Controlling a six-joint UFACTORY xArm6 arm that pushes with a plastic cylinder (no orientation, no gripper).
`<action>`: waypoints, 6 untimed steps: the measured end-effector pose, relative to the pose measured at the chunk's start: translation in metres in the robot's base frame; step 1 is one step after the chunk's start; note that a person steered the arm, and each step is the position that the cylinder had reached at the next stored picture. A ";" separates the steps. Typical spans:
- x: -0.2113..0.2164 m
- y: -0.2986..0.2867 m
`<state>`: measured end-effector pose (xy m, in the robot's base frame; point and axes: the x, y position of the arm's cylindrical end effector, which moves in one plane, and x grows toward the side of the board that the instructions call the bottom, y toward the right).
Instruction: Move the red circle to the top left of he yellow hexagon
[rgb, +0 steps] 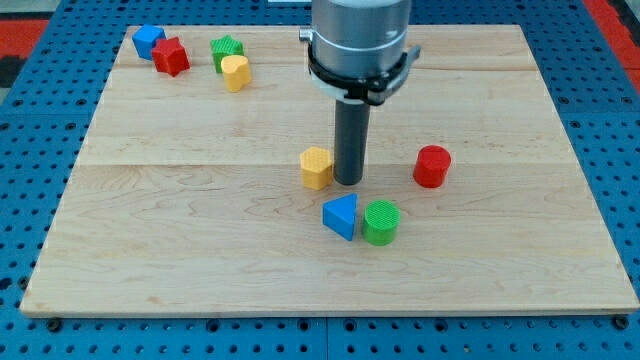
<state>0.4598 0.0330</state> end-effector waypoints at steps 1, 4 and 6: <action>0.025 0.096; -0.031 0.035; 0.012 0.122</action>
